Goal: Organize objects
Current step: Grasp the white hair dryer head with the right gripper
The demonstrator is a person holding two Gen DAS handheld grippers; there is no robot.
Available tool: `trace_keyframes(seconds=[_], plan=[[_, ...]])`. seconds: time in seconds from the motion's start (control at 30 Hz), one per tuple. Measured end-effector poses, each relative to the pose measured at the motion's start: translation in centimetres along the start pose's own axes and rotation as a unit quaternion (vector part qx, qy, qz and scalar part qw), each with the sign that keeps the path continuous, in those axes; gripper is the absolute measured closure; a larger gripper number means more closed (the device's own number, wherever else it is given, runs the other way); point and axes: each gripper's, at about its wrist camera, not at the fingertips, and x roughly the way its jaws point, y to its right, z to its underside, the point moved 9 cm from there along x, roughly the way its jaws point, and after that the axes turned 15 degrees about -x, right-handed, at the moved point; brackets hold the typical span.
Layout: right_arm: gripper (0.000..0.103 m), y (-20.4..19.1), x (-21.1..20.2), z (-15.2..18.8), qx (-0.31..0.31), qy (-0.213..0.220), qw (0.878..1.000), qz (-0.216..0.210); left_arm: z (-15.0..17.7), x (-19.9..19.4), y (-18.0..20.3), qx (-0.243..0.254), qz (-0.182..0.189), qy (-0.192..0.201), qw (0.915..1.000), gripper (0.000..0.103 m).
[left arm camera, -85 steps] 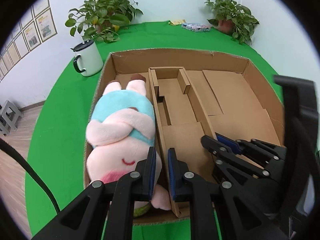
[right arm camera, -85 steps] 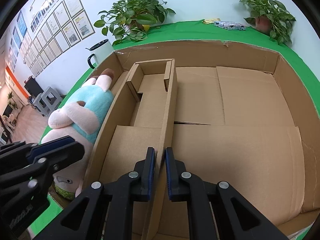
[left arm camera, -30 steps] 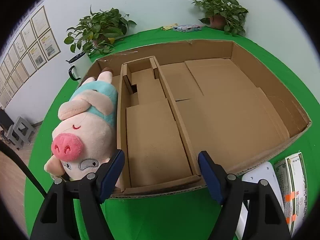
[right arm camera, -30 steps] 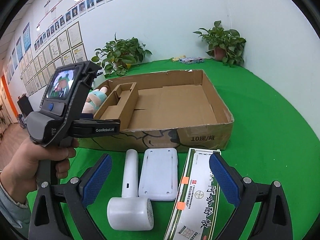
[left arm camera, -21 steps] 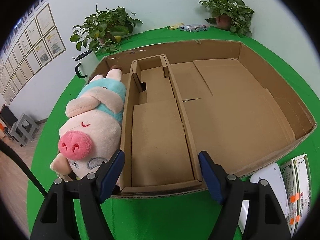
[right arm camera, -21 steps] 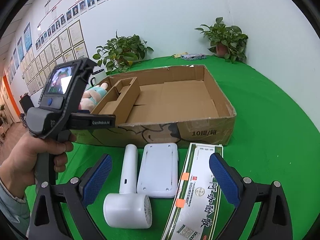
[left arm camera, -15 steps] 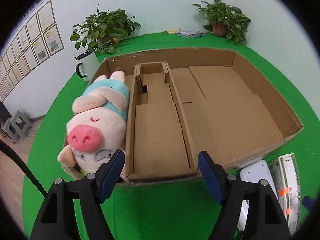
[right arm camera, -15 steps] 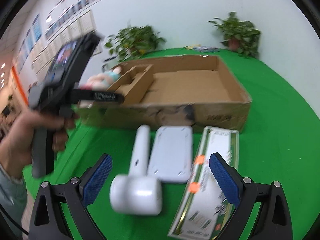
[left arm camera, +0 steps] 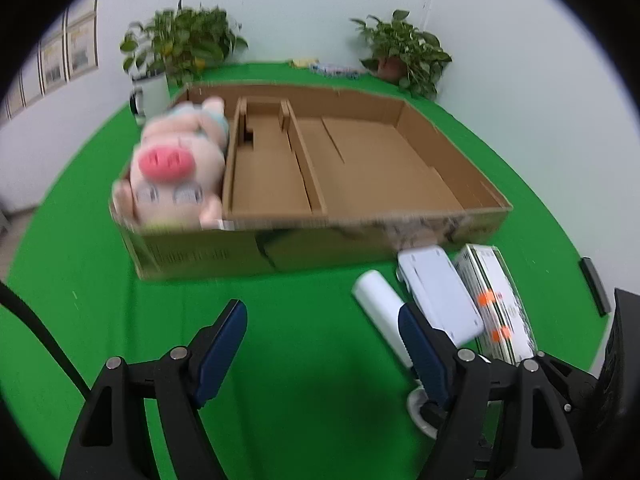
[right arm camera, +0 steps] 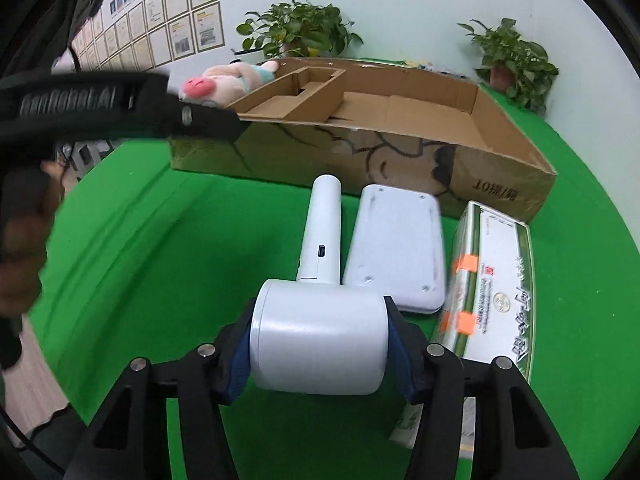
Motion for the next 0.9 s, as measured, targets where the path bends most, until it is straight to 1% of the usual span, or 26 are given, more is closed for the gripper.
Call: trace_keyframes(seconds=[0.03, 0.07, 0.1, 0.13, 0.17, 0.27, 0.33, 0.43, 0.57, 0.6, 0.67, 0.7, 0.73, 0.8, 0.87, 0.9], plan=[[0.048, -1.0, -0.3, 0.0, 0.004, -0.001, 1.0, -0.031, 0.8, 0.3, -0.1, -0.01, 0.016, -0.016, 0.9997, 0.025], [0.048, -1.6, -0.6, 0.1, 0.005, 0.0, 0.999, -0.043, 1.3, 0.6, -0.1, -0.016, 0.03, -0.028, 0.999, 0.025], [0.043, -2.3, -0.8, 0.2, 0.002, 0.004, 0.999, -0.052, 1.7, 1.0, 0.0, -0.024, 0.044, -0.04, 0.998, 0.025], [0.034, -2.6, -1.0, 0.2, 0.0, 0.006, 0.998, -0.055, 2.2, 1.5, 0.1, -0.032, 0.055, -0.052, 0.9966, 0.025], [0.031, -3.1, -1.1, 0.2, -0.002, 0.01, 0.998, -0.059, 2.4, 2.1, 0.2, -0.042, 0.063, -0.065, 0.995, 0.025], [0.03, -3.2, -0.7, 0.3, 0.004, 0.006, 0.998, -0.059, 3.2, 3.7, 0.8, -0.066, 0.088, -0.101, 0.9888, 0.025], [0.03, -2.9, -0.4, 0.3, 0.011, 0.002, 0.998, -0.058, 3.4, 4.7, 1.2, -0.078, 0.1, -0.117, 0.985, 0.025], [0.03, -1.9, -0.7, 0.1, 0.012, 0.003, 0.998, -0.054, 3.6, 5.7, 2.1, -0.084, 0.107, -0.132, 0.9819, 0.027], [0.03, -2.0, -0.8, -0.5, 0.002, 0.002, 0.999, -0.054, 4.1, 6.8, 3.0, -0.089, 0.11, -0.146, 0.9792, 0.029], [0.03, -2.2, -0.7, -0.7, -0.001, 0.0, 0.999, -0.054, 4.2, 6.9, 3.0, -0.086, 0.107, -0.147, 0.9795, 0.035], [0.031, -2.2, -0.5, -0.5, -0.003, -0.007, 0.999, -0.053, 4.4, 7.1, 3.1, -0.075, 0.098, -0.145, 0.9818, 0.039], [0.036, -2.3, -0.5, -0.3, -0.002, -0.01, 0.998, -0.055, 4.5, 7.1, 3.2, -0.071, 0.094, -0.145, 0.9823, 0.044], [0.041, -2.3, -0.4, 0.2, 0.002, -0.016, 0.998, -0.059, 4.7, 7.1, 3.3, -0.067, 0.094, -0.148, 0.9822, 0.046], [0.044, -2.2, -0.5, 0.6, 0.005, -0.02, 0.998, -0.057, 5.0, 7.2, 3.2, -0.064, 0.094, -0.151, 0.982, 0.052], [0.044, -2.4, -0.9, 1.2, 0.005, -0.021, 0.998, -0.051, 5.3, 7.2, 3.3, -0.062, 0.091, -0.152, 0.9822, 0.056], [0.044, -2.5, -1.0, 1.4, 0.005, -0.022, 0.999, -0.049, 5.5, 7.1, 3.4, -0.059, 0.086, -0.153, 0.9828, 0.061]])
